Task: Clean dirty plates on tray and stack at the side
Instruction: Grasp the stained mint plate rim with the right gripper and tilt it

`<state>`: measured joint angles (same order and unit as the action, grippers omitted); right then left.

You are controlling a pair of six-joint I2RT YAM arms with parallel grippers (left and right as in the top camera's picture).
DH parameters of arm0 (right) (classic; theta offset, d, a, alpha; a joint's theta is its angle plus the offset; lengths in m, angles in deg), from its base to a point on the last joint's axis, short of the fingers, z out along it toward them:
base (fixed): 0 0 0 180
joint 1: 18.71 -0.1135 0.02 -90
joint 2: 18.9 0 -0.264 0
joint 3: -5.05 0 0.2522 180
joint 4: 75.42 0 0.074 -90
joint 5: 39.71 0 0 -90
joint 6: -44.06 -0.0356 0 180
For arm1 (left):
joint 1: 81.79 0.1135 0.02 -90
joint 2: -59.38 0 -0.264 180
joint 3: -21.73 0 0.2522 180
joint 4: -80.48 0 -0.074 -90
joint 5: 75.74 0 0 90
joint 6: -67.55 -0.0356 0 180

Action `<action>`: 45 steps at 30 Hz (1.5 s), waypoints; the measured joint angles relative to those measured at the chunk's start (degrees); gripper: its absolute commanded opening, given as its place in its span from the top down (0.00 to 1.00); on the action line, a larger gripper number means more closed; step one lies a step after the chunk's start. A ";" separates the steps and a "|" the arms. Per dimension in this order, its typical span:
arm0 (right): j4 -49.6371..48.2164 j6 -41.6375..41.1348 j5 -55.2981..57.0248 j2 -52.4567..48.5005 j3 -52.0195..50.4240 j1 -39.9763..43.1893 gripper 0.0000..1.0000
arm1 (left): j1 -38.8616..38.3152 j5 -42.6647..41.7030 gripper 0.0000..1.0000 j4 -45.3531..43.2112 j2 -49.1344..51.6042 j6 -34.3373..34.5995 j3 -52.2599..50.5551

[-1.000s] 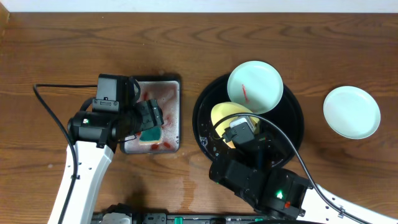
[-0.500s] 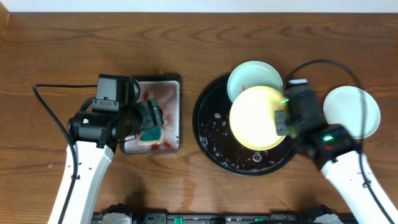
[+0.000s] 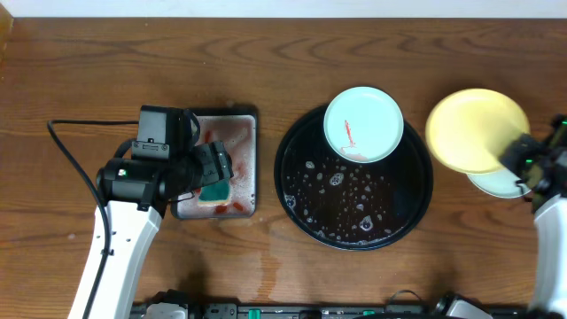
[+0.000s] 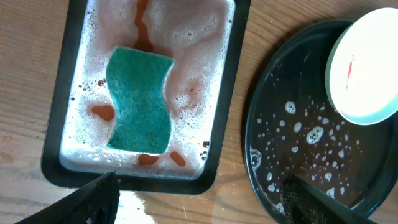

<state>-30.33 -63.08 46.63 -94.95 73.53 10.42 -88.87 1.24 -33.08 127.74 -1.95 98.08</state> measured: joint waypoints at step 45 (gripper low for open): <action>-29.38 25.29 2.47 -30.56 1.36 -33.22 0.99 | 0.00 0.00 0.17 0.02 0.00 0.02 0.00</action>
<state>-59.70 -37.80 49.10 -125.51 74.88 -22.81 -88.87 1.24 -33.05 127.74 -1.93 98.08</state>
